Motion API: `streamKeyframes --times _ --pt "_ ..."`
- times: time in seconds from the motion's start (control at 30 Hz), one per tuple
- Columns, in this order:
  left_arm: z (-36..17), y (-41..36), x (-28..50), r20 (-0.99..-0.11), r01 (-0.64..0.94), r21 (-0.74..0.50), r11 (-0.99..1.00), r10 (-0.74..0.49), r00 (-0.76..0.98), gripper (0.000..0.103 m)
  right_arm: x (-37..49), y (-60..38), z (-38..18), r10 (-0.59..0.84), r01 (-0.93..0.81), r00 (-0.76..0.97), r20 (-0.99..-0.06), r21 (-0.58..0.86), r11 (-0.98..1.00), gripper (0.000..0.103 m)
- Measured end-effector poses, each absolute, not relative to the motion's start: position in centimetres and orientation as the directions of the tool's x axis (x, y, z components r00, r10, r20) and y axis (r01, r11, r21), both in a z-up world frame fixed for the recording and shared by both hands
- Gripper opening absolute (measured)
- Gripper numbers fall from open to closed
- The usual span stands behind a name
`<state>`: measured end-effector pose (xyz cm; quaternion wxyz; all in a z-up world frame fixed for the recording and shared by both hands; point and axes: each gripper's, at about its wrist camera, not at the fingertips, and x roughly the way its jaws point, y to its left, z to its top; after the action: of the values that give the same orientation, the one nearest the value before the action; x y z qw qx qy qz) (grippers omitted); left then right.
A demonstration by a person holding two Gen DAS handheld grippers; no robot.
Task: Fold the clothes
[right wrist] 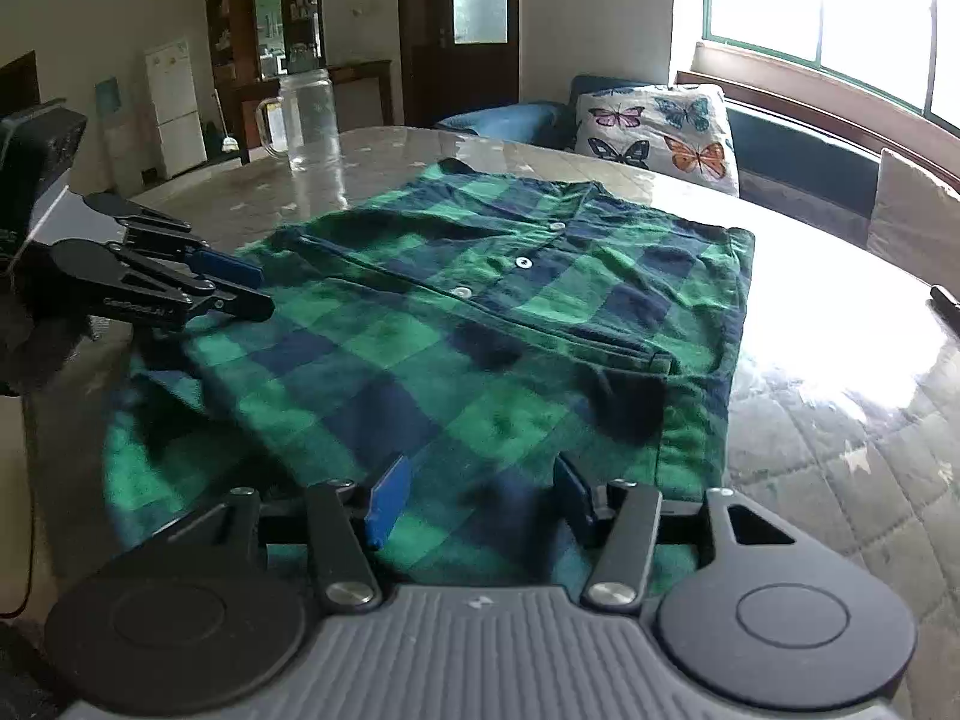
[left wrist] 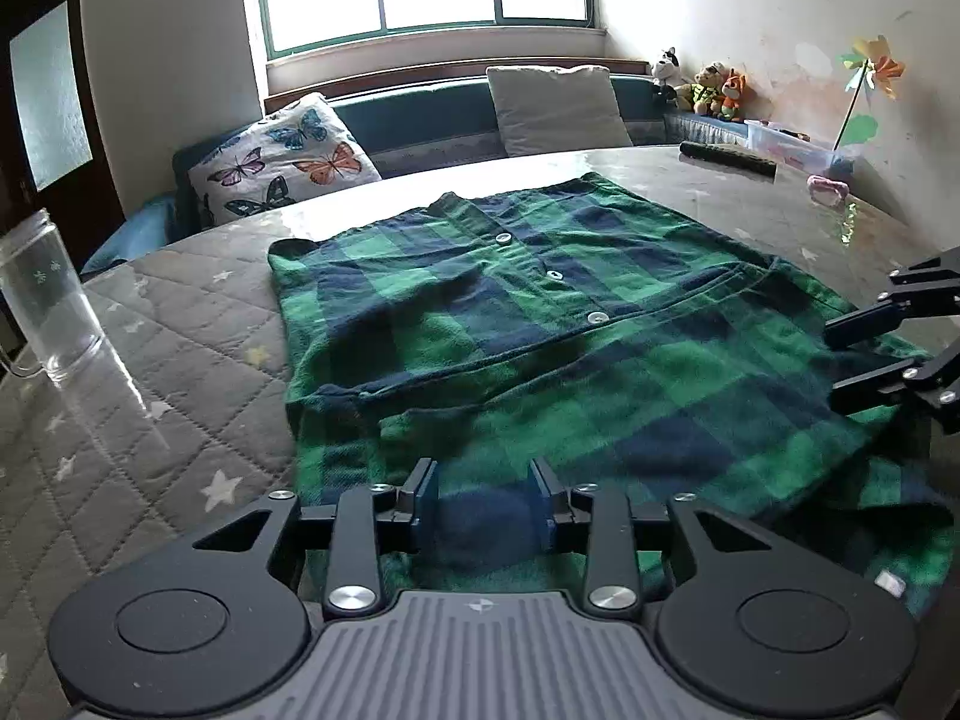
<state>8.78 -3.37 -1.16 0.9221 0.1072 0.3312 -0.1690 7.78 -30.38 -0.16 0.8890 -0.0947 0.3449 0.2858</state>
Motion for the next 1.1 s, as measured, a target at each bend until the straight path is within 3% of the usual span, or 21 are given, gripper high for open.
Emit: streamKeyframes --times 0.33,0.53,0.9,1.1 --pt "-0.3 -3.2 3.4 -0.648 0.486 0.232 0.842 -0.239 0.724 0.052 5.3 -30.5 0.0 0.455 -0.596 0.598 -0.660 0.014 0.803 0.056" --pt "-0.9 -4.7 -0.2 -0.663 0.608 0.324 0.725 -0.285 0.693 0.053 4.7 -29.9 0.0 0.459 -0.625 0.576 -0.677 -0.003 0.781 0.057" --pt "-1.7 -5.3 -1.0 -0.651 0.638 0.315 0.703 -0.329 0.684 0.054 6.1 -23.8 2.8 0.596 -0.751 0.516 -0.616 0.011 0.660 0.059" --pt "-1.5 -4.1 -1.2 -0.640 0.617 0.300 0.728 -0.326 0.696 0.054 7.3 -18.6 1.4 0.616 -0.822 0.451 -0.646 -0.033 0.568 0.059"
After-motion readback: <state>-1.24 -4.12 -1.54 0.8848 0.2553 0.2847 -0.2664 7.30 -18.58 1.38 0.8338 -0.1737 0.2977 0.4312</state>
